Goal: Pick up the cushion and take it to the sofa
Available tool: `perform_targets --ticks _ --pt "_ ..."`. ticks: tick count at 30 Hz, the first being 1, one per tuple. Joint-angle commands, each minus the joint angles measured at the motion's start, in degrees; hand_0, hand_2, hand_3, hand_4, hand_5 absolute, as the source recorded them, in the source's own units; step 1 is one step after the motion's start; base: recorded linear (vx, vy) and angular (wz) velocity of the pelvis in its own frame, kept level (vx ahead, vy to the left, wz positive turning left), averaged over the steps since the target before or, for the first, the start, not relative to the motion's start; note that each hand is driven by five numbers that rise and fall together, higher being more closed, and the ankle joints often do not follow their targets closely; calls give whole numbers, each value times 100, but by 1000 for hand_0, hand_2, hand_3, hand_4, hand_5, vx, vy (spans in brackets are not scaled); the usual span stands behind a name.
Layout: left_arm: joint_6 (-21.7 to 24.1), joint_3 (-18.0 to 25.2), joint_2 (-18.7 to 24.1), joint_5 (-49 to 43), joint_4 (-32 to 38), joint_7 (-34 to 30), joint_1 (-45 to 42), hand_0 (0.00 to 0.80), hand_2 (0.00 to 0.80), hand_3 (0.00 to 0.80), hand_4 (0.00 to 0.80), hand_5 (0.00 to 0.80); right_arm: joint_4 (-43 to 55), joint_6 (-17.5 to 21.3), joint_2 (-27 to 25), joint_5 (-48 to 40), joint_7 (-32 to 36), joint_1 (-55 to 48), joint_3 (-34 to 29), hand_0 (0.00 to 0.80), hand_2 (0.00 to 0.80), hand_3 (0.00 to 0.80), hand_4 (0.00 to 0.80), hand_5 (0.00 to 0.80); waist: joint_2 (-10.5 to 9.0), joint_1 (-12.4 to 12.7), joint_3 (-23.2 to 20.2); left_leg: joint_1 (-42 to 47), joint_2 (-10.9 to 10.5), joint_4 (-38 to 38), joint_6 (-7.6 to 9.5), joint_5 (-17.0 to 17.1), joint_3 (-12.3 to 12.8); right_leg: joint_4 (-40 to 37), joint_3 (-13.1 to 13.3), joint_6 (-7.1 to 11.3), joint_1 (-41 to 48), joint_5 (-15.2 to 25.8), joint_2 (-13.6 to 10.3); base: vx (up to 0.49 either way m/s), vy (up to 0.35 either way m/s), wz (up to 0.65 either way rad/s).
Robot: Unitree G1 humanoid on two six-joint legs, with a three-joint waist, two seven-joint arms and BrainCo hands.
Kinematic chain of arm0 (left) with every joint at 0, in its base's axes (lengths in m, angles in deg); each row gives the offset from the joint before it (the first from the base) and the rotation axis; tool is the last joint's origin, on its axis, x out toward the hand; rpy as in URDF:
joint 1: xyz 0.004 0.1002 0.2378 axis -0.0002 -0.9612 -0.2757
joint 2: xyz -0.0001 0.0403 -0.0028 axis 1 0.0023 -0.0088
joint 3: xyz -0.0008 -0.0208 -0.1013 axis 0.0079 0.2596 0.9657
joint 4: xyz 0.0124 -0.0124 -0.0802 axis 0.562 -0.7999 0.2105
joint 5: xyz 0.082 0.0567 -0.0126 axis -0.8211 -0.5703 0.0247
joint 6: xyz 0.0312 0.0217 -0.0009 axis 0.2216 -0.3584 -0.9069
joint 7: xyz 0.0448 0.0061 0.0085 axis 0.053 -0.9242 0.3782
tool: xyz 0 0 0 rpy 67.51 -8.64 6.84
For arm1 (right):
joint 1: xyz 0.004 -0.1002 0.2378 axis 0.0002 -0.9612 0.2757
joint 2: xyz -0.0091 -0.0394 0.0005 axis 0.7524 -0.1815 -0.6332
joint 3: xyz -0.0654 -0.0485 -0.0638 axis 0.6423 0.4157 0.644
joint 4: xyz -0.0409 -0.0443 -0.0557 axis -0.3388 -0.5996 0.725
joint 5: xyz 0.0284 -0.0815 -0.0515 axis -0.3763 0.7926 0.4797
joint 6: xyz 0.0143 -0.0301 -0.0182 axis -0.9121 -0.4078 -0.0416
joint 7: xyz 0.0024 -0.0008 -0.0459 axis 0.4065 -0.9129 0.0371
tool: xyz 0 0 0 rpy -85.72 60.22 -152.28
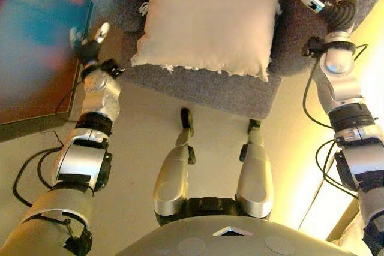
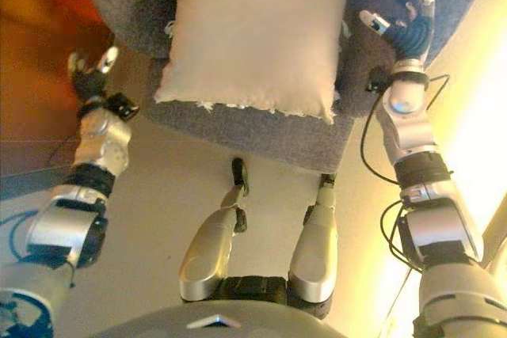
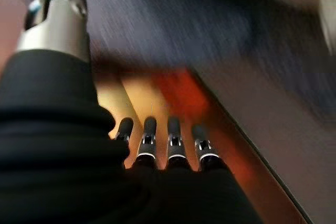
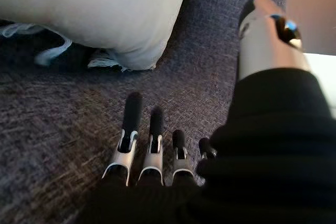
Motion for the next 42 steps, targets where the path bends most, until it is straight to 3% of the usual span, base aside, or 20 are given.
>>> perform_targets --ticks 1,7,10,12,13,16,18,19,22,23,24,27,28,30,31,32,35,42 --pt "-716 813 953 18 -905 121 -536 0 0 0 0 0 -241 304 -1078 -301 -426 -1324 -1410 0 0 0 0 0 -112 -91 -505 169 322 747 -358 -896 84 513 -57 262 -169 -233 -702 166 -75 11" --pt "-961 1280 1140 -144 -1234 -55 -1556 0 0 0 0 0 -418 477 -914 -387 -428 -2669 -2235 0 0 0 0 0 -222 -97 -781 449 357 712 -374 -977 123 397 -185 280 207 -268 -627 97 -83 -1" --pt "-1081 1514 760 -633 -1380 -530 -2830 0 0 0 0 0 -1053 510 -426 -1246 -18 -3754 -2983 0 0 0 0 0 -332 -88 -1059 898 437 505 -378 -992 151 234 -307 299 718 -351 -424 73 -189 -3" --pt "-1096 1504 683 -755 -1363 -612 -2990 0 0 0 0 0 -1182 487 -301 -1348 70 -3887 -3106 0 0 0 0 0 -349 -78 -1101 955 451 469 -374 -981 154 212 -316 295 782 -360 -379 18 -158 -9" --pt "-1071 1523 368 -1024 -1450 -1009 -3502 0 0 0 0 0 -1796 559 195 -1315 325 -4317 -3312 0 0 0 0 0 -423 -59 -1288 1130 494 382 -332 -968 190 154 -334 279 972 -404 -226 16 -195 -6" --pt "-1379 1475 -55 -1262 -1417 -1487 -3998 0 0 0 0 0 -2496 214 733 -1553 597 -4756 -3336 0 0 0 0 0 -456 -14 -1506 1388 526 265 -274 -939 173 85 -345 222 1216 -459 -36 8 -196 4" --pt "-1408 1435 -263 -1342 -1467 -1571 -4147 0 0 0 0 0 -2891 182 941 -1624 871 -4887 -3287 0 0 0 0 0 -454 5 -1588 1483 540 248 -254 -936 169 79 -348 181 1308 -484 35 36 -165 -8" --pt "-1446 1297 -646 -1626 -1731 -1796 -4394 0 0 0 0 0 -3761 -196 1514 -1815 1480 -5054 -3098 0 0 0 0 0 -486 56 -1831 1711 579 212 -217 -936 138 47 -286 85 1552 -547 203 86 -209 -3" --pt "-1508 1154 -1011 -1820 -2146 -2145 -4422 0 0 0 0 0 -4476 -1000 1965 -2059 2036 -4977 -2801 0 0 0 0 0 -527 103 -2050 2072 605 67 -190 -984 147 -76 -196 -13 1882 -622 391 64 -203 -9" --pt "-1530 1148 -1033 -1831 -2170 -2169 -4413 0 0 0 0 0 -4513 -1015 1983 -2042 2052 -4962 -2774 0 0 0 0 0 -533 105 -2073 2066 602 63 -189 -974 148 -82 -185 -23 1871 -614 400 52 -180 -18" --pt "-1612 1066 -1274 -2064 -2366 -2306 -4364 0 0 0 0 0 -4679 -1460 2235 -1433 2188 -4858 -2489 0 0 0 0 0 -553 127 -2194 2227 587 36 -157 -1046 113 -120 -120 -94 2015 -682 508 54 -166 -17" --pt "-1615 868 -1479 -2168 -2421 -2326 -4310 0 0 0 0 0 -4671 -1730 2447 -675 2173 -4758 -1948 0 0 0 0 0 -578 157 -2250 2355 565 119 -145 -1159 12 -124 -50 -164 2125 -735 592 52 -150 -11" --pt "-1810 702 -1639 -2240 -2433 -2403 -4278 0 0 0 0 0 -4448 -1946 2610 308 2217 -4649 -1287 0 0 0 0 0 -609 223 -2300 2445 512 214 -110 -1302 -144 -154 10 -198 2235 -783 626 9 -105 -12" --pt "-1878 658 -1667 -2222 -2433 -2418 -4270 0 0 0 0 0 -4377 -2018 2635 550 2282 -4624 -1135 0 0 0 0 0 -625 237 -2327 2436 487 227 -100 -1319 -204 -169 25 -198 2227 -776 623 -8 -76 -23" --pt "-2094 496 -1699 -2267 -2417 -2476 -4237 0 0 0 0 0 -4221 -2092 2665 855 2304 -4560 -700 0 0 0 0 0 -631 291 -2348 2504 415 198 -65 -1388 -392 -203 89 -190 2253 -784 638 -32 -37 -23" --pt "-2222 316 -1706 -2444 -2418 -2454 -4165 0 0 0 0 0 -4127 -2211 2654 843 2246 -4496 -493 0 0 0 0 0 -637 288 -2408 2542 397 142 -21 -1404 -410 -203 112 -195 2252 -800 647 -32 -36 -30" --pt "-2587 -32 -1652 -2450 -2322 -2337 -4019 0 0 0 0 0 -4100 -2227 2624 642 2221 -4481 -331 0 0 0 0 0 -621 225 -2475 2656 418 1 3 -1387 -280 -203 94 -206 2290 -835 665 -14 34 -25" --pt "-2849 -165 -1574 -2003 -2383 -2284 -3900 0 0 0 0 0 -4211 -2179 2634 616 2059 -4533 -303 0 0 0 0 0 -630 175 -2599 2667 443 -83 -8 -1402 -273 -195 22 -169 2318 -863 661 -5 50 0"
